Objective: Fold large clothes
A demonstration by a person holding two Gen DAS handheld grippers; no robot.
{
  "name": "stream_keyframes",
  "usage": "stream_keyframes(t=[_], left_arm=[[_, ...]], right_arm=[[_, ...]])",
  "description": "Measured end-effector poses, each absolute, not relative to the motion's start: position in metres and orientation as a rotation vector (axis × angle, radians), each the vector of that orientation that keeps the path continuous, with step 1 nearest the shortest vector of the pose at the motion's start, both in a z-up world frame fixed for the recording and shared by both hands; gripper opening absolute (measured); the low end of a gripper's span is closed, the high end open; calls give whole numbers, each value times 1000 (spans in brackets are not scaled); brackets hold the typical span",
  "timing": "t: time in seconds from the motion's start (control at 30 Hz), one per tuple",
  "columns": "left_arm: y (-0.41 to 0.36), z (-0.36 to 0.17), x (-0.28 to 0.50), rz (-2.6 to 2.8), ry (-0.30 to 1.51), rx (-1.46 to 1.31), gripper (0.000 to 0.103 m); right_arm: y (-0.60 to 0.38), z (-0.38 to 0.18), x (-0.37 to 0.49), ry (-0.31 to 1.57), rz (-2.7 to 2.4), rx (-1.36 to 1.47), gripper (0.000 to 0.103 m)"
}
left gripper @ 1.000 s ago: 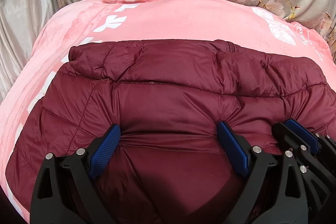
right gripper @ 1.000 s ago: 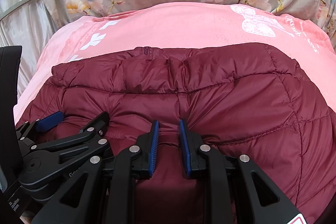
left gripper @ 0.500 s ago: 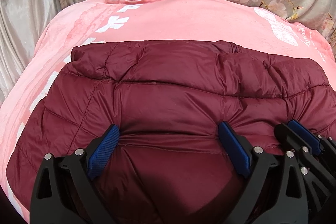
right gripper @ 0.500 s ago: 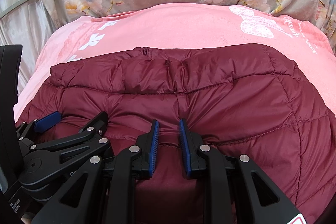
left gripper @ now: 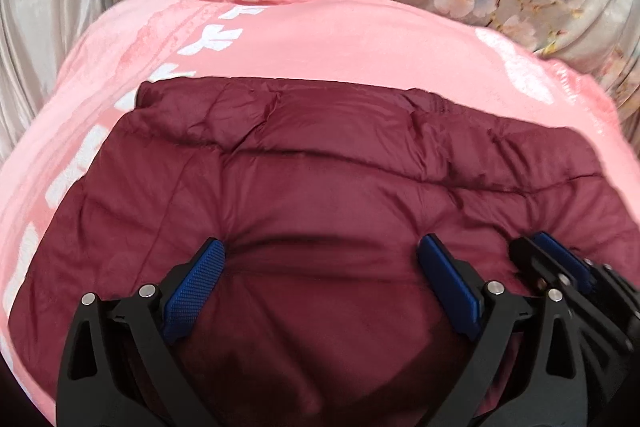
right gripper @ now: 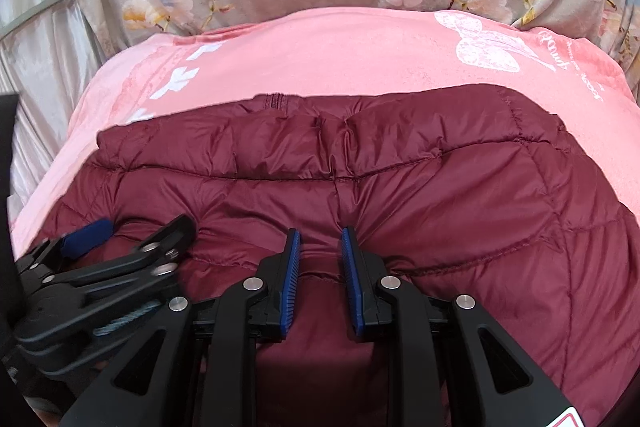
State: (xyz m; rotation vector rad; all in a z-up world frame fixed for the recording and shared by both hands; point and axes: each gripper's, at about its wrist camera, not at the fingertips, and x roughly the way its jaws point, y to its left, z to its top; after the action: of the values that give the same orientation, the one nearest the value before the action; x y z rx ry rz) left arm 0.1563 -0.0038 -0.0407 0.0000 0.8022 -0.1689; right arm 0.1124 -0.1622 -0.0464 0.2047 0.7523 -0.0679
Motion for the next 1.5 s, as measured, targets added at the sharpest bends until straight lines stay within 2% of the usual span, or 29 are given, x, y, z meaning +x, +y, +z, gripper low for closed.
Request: stream_keyframes(t=[0.1,0.23,0.37,0.53,0.63,0.9,0.97,1.0,1.03,1.07,1.13,1.2,1.5], left_arm=[[31,-23,123,-190,768,-72,96],[79,-20,98,-87,771,-81,98],[141,-31,86,-31,827,-277,98],[182,-51,80,41,869,-411,98],[186,-62,83,10,900,-474,98],[153,-61,101,-49,900,-428,98],[144,-59,103,-78,909,-423,93],[137,-56,104,-91,917,-418,83],[134,-54,104,-110,920,-420,68],[131,-51,103,-123,924,-420,61],[126,-39,100,-144,906,-402,39],[124,-22,95,-171,873,-377,32],[70,60,57,-350,711,-270,24]], right_arm=[[-157,-33,83,716,-37,256,37],[-129,-22,55,690,-12,187,37],[-108,-29,50,718,14,144,37],[-89,-42,49,727,-24,53,39],[-87,-46,52,749,-29,37,40],[-85,-52,55,774,-27,31,40],[-85,-52,56,778,-23,39,41],[-85,-53,55,778,-23,41,40],[-85,-52,55,777,-21,46,40],[-87,-51,52,770,-18,58,40],[-95,-46,39,755,-11,123,36],[-100,-42,20,743,21,186,24],[-91,-52,10,774,38,115,23]])
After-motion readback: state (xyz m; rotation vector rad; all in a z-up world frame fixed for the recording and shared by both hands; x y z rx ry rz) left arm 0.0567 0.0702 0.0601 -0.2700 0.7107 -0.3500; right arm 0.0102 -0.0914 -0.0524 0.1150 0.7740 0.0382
